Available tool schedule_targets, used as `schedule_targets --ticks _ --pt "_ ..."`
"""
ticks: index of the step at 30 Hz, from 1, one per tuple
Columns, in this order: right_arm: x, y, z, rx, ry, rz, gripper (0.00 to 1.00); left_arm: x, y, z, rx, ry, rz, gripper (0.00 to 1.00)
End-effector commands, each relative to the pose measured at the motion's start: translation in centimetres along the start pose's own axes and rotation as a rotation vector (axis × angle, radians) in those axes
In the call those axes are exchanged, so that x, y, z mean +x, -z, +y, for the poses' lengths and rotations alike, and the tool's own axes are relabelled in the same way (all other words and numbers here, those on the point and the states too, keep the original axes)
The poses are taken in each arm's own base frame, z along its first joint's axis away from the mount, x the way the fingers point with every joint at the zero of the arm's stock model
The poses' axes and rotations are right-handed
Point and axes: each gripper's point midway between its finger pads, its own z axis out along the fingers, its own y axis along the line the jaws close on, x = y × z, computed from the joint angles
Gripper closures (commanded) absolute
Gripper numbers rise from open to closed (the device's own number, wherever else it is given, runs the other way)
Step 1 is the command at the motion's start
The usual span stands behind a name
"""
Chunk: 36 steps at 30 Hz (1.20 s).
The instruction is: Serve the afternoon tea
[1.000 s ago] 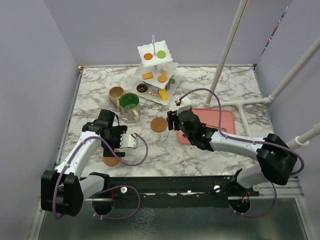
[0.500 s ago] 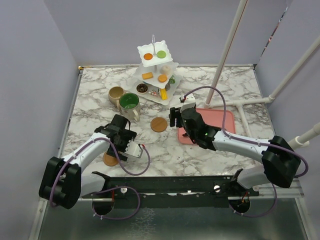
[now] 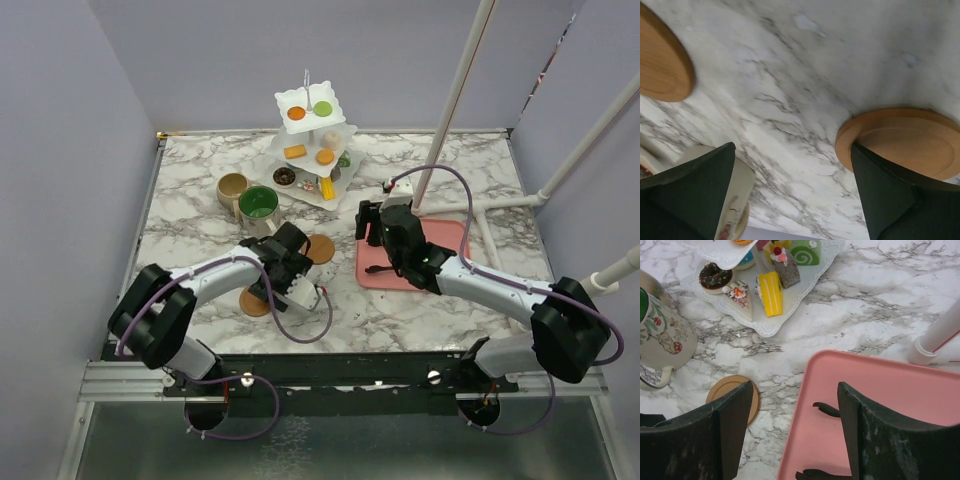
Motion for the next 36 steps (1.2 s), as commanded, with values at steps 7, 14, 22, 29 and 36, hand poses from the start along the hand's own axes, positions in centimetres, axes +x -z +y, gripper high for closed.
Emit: schedule_targets --ticks 7,14,22,29,36 --pt "0.2 0.8 -2.9 0.050 -0.020 0.004 0.27 -5.3 -1.4 11.5 -0.168 0.073 -0.083 0.01" --pt "-0.3 1.0 -3.5 0.059 -0.022 -0.008 0.27 -7.0 -0.4 12.2 -0.148 0.060 -0.099 0.01" --pt "0.1 0.3 -1.7 -0.023 -0.023 0.021 0.27 -6.5 2.4 10.0 -0.142 0.116 -0.116 0.01" --pt "2.9 -1.9 2.6 -0.201 -0.001 0.129 0.38 -4.6 9.8 13.6 -0.229 0.537 -0.305 0.01" --pt "6.9 -6.6 7.2 -0.281 0.039 0.250 0.43 0.0 13.1 14.1 -0.224 0.779 -0.359 0.01"
